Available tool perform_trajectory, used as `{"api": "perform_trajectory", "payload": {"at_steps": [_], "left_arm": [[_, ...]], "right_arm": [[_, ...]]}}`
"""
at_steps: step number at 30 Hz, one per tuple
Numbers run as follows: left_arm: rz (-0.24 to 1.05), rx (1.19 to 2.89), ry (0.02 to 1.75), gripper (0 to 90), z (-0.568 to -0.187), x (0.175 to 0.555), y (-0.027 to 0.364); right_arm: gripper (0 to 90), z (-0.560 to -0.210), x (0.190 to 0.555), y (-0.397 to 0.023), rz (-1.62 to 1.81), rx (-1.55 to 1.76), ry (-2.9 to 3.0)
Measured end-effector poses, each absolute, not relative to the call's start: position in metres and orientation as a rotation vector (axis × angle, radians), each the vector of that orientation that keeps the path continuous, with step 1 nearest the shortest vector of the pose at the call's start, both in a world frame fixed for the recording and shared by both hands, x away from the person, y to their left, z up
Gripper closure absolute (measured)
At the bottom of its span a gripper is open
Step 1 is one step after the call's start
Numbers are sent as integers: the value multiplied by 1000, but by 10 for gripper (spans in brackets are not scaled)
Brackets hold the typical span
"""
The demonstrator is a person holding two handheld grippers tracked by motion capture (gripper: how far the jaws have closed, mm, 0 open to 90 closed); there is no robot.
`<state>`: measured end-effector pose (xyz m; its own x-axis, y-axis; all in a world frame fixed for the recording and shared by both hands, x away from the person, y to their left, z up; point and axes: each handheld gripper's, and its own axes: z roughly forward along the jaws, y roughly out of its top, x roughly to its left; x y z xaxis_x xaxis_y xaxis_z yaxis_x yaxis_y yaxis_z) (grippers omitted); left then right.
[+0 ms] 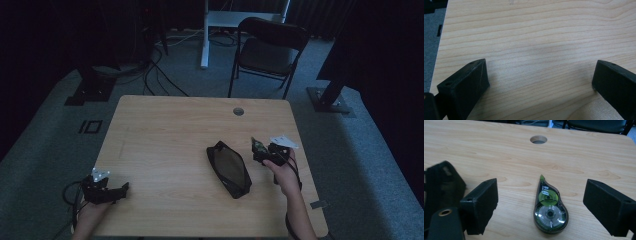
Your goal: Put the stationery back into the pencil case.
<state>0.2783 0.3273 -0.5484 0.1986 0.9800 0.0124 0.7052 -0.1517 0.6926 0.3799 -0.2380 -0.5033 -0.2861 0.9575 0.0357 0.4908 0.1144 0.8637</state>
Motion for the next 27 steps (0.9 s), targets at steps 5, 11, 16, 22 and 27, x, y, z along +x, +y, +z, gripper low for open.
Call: {"api": "perform_trajectory", "payload": {"at_steps": [5,11,16,22,27], "left_arm": [[644,1924,1565,8,-548,278,327],[644,1924,1565,8,-548,278,327],[644,1924,1565,8,-548,278,327],[644,1924,1565,8,-548,278,327],[644,1924,1566,8,-548,278,327]], "right_arm": [[133,-510,391,-240,1068,1420,1854],[133,-518,404,-241,1010,1449,1870],[135,-525,414,-239,996,1462,1896],[153,-534,424,-236,960,1474,1932],[191,-541,431,-239,965,1516,1955]]}}
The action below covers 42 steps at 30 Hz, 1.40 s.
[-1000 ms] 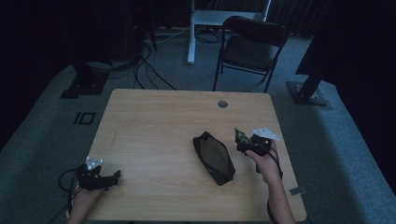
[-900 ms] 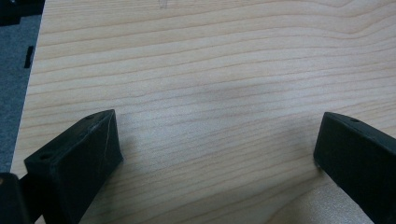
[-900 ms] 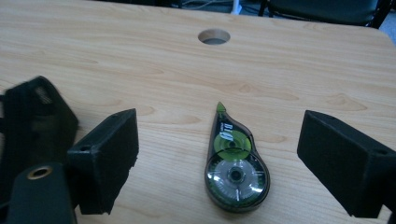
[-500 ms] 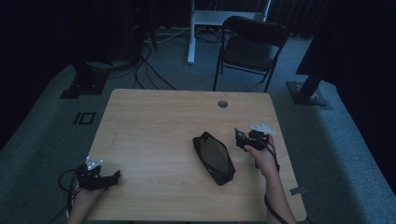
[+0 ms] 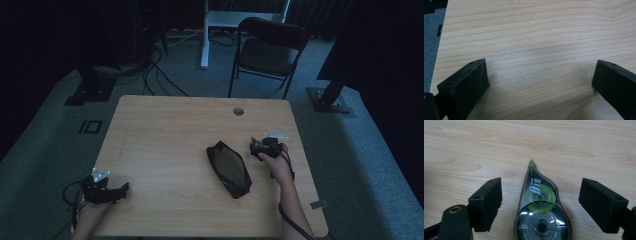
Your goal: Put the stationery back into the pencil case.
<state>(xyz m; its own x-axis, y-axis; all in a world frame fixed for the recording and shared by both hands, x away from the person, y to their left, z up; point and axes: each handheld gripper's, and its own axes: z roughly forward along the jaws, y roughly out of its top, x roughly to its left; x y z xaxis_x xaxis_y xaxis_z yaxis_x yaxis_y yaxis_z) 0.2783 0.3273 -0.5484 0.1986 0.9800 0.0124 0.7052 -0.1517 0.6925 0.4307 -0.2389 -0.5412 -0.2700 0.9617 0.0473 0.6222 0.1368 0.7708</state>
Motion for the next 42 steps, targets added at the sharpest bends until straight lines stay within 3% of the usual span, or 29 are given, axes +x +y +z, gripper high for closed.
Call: {"api": "perform_trajectory", "payload": {"at_steps": [4,7,12,18,42], "left_arm": [[644,1925,1566,8,-548,278,327],[644,1924,1565,8,-548,278,327],[644,1924,1565,8,-548,278,327],[644,1924,1566,7,-548,278,327],[644,1925,1565,8,-548,278,327]], "right_arm": [[196,-544,433,-240,961,1503,1974],[314,-546,435,-241,929,1521,1959],[360,-549,437,-241,917,1521,1968],[492,-549,436,-238,910,1495,1968],[510,-503,413,-234,926,1491,1957]]}}
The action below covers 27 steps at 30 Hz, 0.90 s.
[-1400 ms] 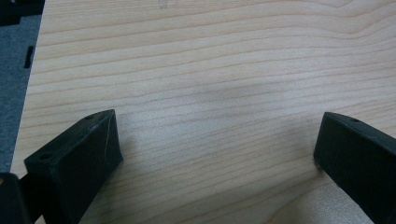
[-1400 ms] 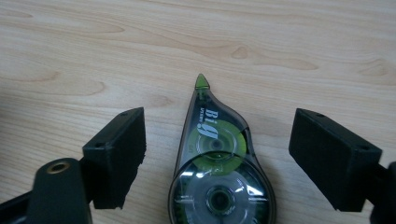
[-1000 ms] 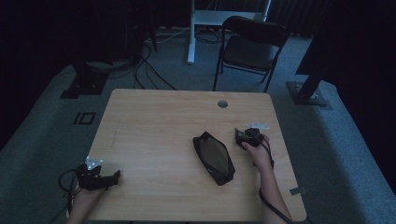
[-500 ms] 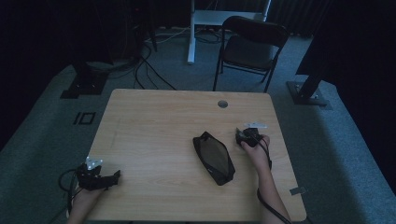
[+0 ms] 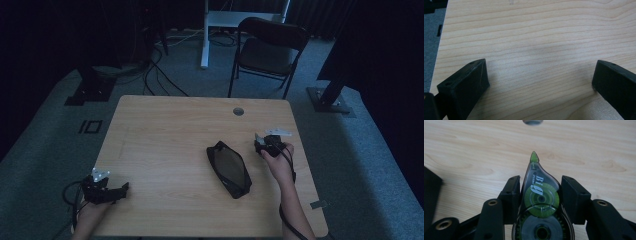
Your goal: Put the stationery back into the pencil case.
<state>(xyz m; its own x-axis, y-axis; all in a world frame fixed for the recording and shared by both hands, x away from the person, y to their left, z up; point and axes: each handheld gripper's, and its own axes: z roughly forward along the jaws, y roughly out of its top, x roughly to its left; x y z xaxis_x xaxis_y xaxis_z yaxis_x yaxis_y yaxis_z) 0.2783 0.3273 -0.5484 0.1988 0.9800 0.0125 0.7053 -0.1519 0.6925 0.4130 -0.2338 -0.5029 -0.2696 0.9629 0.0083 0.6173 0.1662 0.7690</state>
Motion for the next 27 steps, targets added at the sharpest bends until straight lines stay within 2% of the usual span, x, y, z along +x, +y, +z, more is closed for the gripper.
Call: {"api": "perform_trajectory", "payload": {"at_steps": [14,27], "left_arm": [[644,1925,1566,8,-548,278,327],[644,1925,1565,8,-548,278,327]], "right_arm": [[511,-457,382,-208,1047,1405,1962],[511,-440,361,-188,1133,1371,2005]]}}
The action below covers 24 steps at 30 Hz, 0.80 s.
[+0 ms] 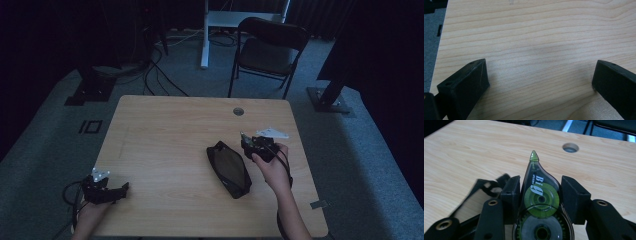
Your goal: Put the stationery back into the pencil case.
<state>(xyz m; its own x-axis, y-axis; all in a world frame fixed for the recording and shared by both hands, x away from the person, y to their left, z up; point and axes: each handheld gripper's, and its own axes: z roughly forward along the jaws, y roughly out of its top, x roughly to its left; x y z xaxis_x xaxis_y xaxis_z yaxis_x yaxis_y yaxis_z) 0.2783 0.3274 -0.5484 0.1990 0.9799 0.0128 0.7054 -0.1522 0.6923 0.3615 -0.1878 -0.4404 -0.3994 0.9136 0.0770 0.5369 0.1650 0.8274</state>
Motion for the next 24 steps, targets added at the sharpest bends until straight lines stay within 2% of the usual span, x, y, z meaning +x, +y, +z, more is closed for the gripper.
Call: {"api": "perform_trajectory", "payload": {"at_steps": [12,24], "left_arm": [[644,1925,1565,8,-548,278,327],[644,1925,1566,8,-548,278,327]], "right_arm": [[512,-431,344,-160,1141,1318,2076],[511,-443,337,-144,1122,1313,2137]]}}
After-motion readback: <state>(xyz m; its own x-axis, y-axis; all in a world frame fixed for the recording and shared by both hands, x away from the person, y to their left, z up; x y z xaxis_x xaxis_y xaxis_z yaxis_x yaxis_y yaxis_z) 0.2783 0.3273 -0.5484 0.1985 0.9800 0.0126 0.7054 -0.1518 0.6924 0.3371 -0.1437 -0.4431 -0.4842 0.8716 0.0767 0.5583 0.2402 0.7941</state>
